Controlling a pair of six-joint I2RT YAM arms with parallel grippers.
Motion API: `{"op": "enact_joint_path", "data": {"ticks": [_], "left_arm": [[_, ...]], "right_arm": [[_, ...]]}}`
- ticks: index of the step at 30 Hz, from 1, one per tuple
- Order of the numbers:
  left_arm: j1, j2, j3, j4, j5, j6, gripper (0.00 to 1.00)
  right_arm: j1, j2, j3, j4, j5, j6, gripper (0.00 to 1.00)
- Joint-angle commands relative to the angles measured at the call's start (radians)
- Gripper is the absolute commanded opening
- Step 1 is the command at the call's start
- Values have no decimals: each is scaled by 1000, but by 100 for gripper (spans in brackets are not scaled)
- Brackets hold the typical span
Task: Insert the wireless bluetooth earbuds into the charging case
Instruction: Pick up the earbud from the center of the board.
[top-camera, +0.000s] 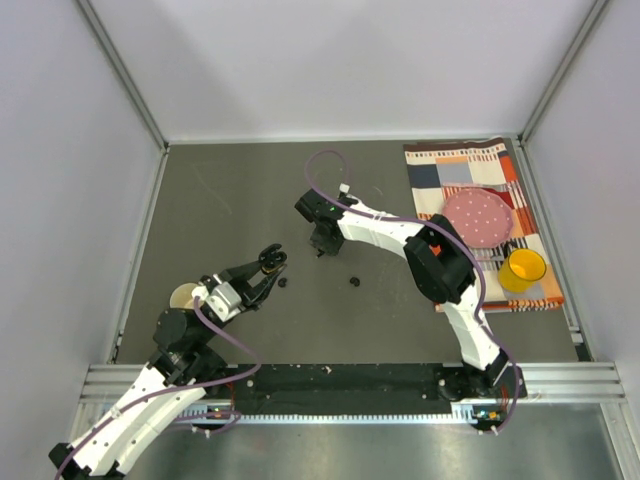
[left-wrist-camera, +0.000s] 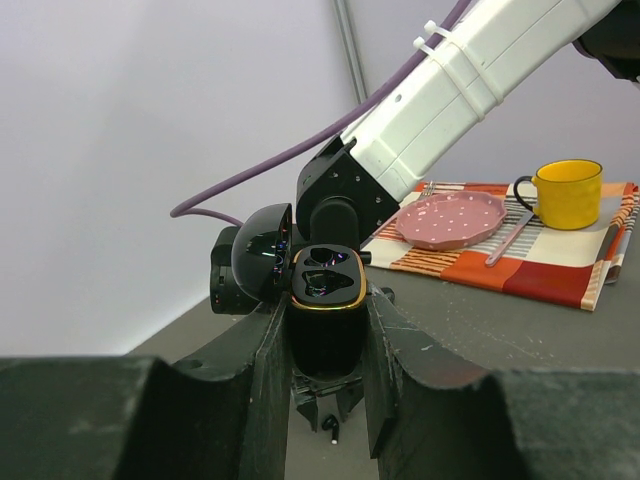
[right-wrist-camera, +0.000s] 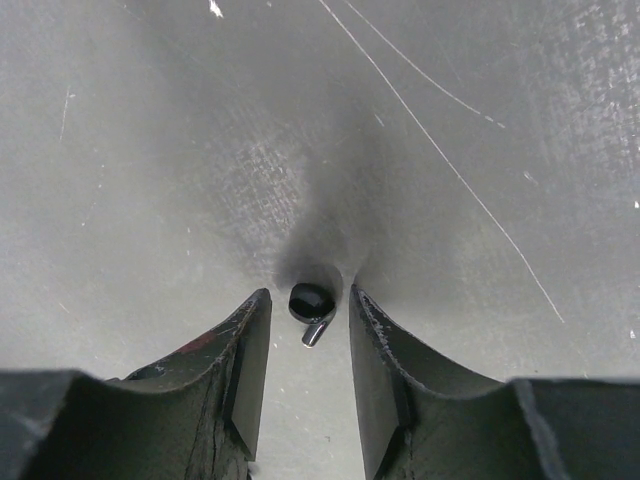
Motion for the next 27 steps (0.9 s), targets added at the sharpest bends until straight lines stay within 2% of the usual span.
{"op": "enact_joint_path", "data": {"ticks": [1, 27], "left_arm": [[-2, -9, 35, 24, -16, 5, 0], [-2, -6, 36, 20, -20, 5, 0]], "right_arm": [[15, 25, 13, -9, -4, 14, 34], [15, 47, 33, -9, -7, -54, 31]]}}
